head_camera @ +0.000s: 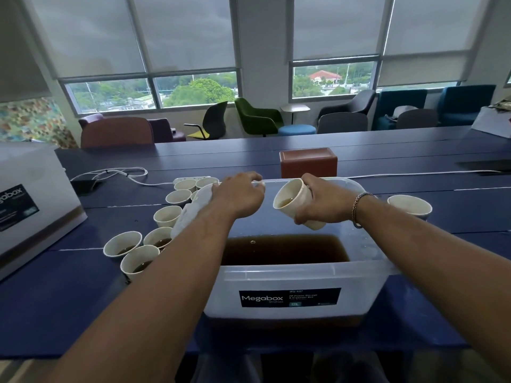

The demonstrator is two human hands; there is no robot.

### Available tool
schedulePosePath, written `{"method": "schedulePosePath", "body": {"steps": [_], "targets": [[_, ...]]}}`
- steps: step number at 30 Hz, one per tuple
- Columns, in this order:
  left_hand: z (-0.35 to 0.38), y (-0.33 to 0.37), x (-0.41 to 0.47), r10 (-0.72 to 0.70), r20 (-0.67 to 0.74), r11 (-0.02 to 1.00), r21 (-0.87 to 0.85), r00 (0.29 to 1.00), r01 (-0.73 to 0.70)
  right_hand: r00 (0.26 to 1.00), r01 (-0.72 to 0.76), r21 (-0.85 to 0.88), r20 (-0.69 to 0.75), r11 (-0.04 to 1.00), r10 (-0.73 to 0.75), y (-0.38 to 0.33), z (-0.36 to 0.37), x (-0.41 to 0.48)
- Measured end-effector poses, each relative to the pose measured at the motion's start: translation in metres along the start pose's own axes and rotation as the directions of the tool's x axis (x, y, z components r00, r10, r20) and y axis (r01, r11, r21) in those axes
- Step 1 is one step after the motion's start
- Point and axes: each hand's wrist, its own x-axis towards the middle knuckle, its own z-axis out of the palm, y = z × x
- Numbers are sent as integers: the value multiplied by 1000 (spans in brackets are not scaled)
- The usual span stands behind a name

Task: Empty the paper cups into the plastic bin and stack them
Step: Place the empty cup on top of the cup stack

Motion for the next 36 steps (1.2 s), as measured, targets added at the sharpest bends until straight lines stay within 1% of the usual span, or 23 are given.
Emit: {"method": "schedulePosePath", "body": {"steps": [6, 10, 12, 16, 20, 22, 25, 29, 33, 36], "targets": [[1, 1, -1, -12, 10, 1000, -9, 1000, 12, 1000, -1, -49, 25, 999, 2, -2, 2, -2], [-1, 4, -4, -21, 17, 1000, -4, 1000, 21, 1000, 5, -78, 1, 997, -5, -3, 2, -2], [-2, 4, -6, -19, 17, 1000, 1, 1000, 19, 1000, 21, -123, -8, 992, -23, -3, 1, -4], [-2, 5, -8, -16, 19, 1000, 0, 1000, 16, 994, 35, -234, -90, 972, -57, -4, -2, -7], [-2, 4, -8, -13, 21, 1000, -4, 1000, 13, 983, 53, -180, -163, 982, -83, -4, -4, -3], [-4, 5, -9, -15, 33, 1000, 13, 999, 15, 971, 75, -182, -212, 980, -113, -6, -4, -3], [-4, 5, -9, -18, 42, 999, 30, 999, 17, 942, 98, -223, -294, 970, -162, -6, -3, -2], [-4, 5, -9, -19, 46, 999, 29, 999, 18, 907, 75, -284, -378, 956, -184, -4, -2, -1], [-5, 6, -10, -23, 47, 999, 31, 999, 22, 887, 58, -325, -417, 944, -198, -4, -1, -1], [-5, 5, -11, -19, 56, 999, 28, 998, 18, 885, 51, -342, -419, 938, -201, -5, 0, -2]]}}
